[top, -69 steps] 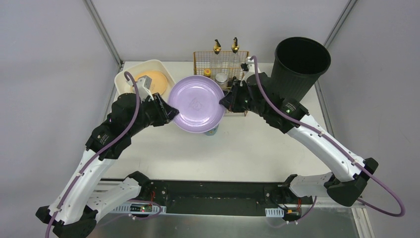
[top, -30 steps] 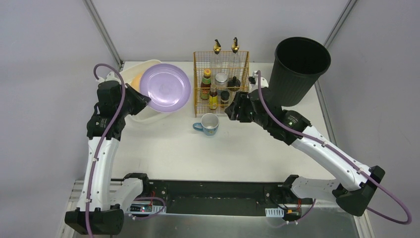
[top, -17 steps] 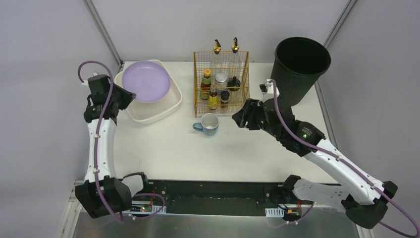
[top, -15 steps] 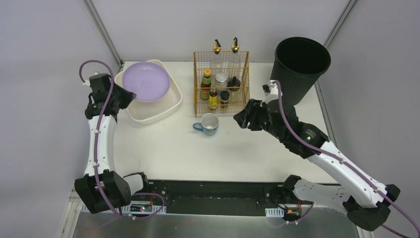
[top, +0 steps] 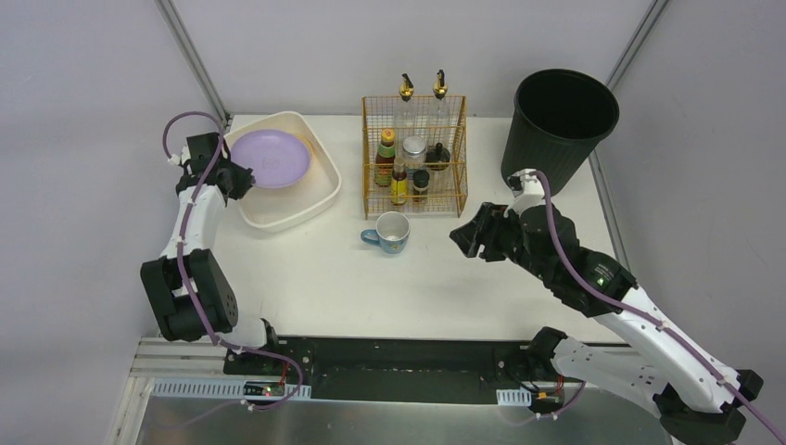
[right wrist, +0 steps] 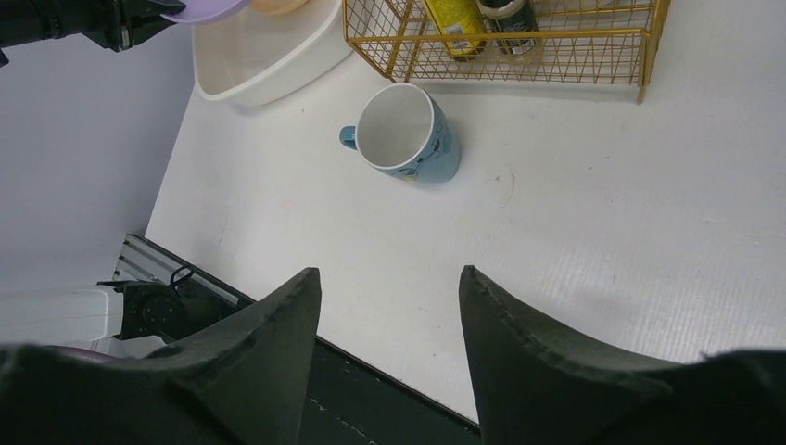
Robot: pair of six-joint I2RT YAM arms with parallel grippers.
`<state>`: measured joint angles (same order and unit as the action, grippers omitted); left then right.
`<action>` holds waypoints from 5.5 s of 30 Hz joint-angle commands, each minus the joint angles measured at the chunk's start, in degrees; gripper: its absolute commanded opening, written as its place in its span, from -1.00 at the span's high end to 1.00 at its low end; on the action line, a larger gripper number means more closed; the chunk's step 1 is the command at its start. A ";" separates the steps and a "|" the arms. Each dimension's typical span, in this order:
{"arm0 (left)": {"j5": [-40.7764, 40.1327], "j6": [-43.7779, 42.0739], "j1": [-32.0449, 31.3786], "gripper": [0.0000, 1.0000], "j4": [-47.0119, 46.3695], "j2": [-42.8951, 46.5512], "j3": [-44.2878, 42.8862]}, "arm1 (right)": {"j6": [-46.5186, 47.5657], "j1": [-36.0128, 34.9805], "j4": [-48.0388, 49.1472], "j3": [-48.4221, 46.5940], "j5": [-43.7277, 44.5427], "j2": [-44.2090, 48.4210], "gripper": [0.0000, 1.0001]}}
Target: Clear the kitchen counter
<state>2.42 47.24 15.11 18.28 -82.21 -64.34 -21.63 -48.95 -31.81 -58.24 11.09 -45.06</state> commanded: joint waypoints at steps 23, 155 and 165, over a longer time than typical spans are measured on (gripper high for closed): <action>2.14 5.82 2.12 1.00 -13.80 -23.92 -12.69 | -1.56 0.15 1.14 2.22 -6.89 1.15 -0.21; 0.59 -27.81 -52.20 0.41 21.43 -21.49 -19.98 | -5.52 0.11 -6.01 8.49 -6.56 -4.05 -0.42; 0.07 -27.89 -52.29 0.87 21.44 -20.26 -18.79 | -5.07 0.14 -5.04 7.80 -7.54 -5.46 -0.42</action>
<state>2.76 19.92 -36.42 39.35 -103.50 -83.83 -26.57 -48.95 -38.72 -49.80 4.64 -49.93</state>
